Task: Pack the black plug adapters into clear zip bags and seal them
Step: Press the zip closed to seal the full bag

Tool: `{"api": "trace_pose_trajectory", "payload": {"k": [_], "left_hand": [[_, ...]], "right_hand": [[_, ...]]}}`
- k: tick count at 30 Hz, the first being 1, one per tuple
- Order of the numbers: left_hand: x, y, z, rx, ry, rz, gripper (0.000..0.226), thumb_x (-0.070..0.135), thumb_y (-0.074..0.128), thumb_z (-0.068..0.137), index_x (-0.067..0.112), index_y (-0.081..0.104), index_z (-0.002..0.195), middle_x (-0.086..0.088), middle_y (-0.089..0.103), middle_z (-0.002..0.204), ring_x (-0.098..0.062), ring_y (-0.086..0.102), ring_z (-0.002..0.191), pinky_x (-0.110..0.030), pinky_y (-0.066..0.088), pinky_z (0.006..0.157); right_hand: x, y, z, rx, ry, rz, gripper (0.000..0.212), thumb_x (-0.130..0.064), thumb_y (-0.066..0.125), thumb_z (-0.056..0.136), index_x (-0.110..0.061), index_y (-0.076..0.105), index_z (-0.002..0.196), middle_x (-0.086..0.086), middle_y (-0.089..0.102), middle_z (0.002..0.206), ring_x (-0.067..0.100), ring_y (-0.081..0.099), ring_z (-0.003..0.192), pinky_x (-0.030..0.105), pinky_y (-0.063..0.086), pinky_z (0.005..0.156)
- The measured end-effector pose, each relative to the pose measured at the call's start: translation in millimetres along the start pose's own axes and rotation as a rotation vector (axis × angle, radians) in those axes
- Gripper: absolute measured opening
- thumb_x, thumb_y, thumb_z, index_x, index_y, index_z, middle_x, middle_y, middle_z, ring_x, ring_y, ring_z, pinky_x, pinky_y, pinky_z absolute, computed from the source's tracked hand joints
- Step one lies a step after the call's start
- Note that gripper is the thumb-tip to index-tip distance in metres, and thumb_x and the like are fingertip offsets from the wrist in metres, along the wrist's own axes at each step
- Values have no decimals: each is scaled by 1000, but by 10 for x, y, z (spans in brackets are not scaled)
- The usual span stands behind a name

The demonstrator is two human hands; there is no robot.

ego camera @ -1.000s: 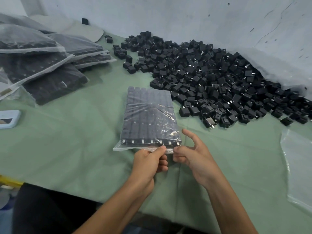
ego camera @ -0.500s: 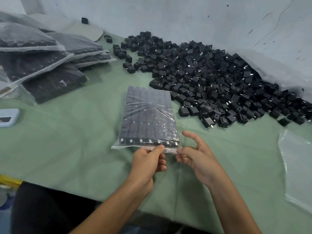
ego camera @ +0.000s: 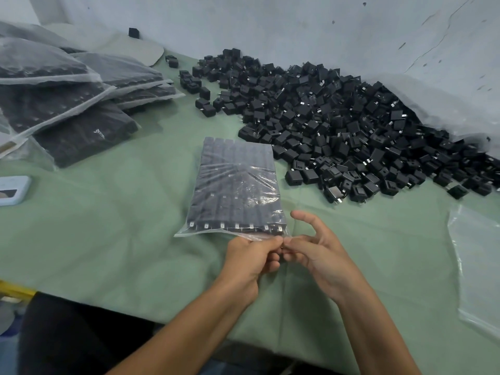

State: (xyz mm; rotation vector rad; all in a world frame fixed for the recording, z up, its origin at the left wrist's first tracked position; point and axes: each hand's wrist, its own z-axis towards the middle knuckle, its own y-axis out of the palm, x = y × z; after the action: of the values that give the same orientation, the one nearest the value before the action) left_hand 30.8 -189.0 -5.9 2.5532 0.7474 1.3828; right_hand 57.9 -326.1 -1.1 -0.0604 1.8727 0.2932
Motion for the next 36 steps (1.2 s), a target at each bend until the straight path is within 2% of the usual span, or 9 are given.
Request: {"api": "trace_pose_trajectory", "payload": {"k": [6,10,18,24,27,30,36], "left_hand": [[-10,-4,-27,-8,-17,-35,21,7,63,95,-4,67,77,-6,62,56,-8,55,43,-16,45,40],[31,-55,-21,21,-34,-69,12,6,68,91,-3,67,83,-5,65,61,-8,57,46,-16,45,40],[63,-93,-51,31,-48,-31,14,8,62,96,0,66,85,-4,68,60,-7,62,47,-15,41,36],[86,-97,-48,69,-24,-24,9,9,69,91,0,68,88,-5,68,66,-8,64,49,-16,41,36],[81,-97,-53,79,-29,1,10,10,65,94,3,67,88,-4,71,67,-8,65,49,-16,36,33],[73,-135,-67,59,-27,7,13,12,60,97,3,66,89,-5,73,69,-10,67,52,-17,38,34],[131,-205,-56,81,-29,7,6,10,65,93,7,67,89,-1,73,70,-6,67,53,-13,36,34]], "right_hand": [[56,-7,16,7,7,73,50,15,61,86,-13,55,128,19,69,75,21,65,61,25,56,60],[58,-23,26,13,-1,101,49,13,62,86,-12,56,128,25,63,79,23,63,60,26,56,59],[79,-43,42,18,-12,113,50,12,63,86,-14,57,128,21,63,75,23,62,61,27,56,60],[85,-53,57,28,-11,152,50,11,64,85,-13,57,128,22,66,78,23,64,65,27,55,59],[87,-70,59,24,-13,157,50,10,65,85,-14,57,129,19,67,77,23,64,65,27,56,60],[92,-79,53,14,-13,146,51,9,66,85,-15,57,129,18,67,77,23,64,65,27,56,61],[86,-88,54,19,-13,162,50,10,63,86,-13,57,130,20,64,79,24,63,66,27,56,60]]}}
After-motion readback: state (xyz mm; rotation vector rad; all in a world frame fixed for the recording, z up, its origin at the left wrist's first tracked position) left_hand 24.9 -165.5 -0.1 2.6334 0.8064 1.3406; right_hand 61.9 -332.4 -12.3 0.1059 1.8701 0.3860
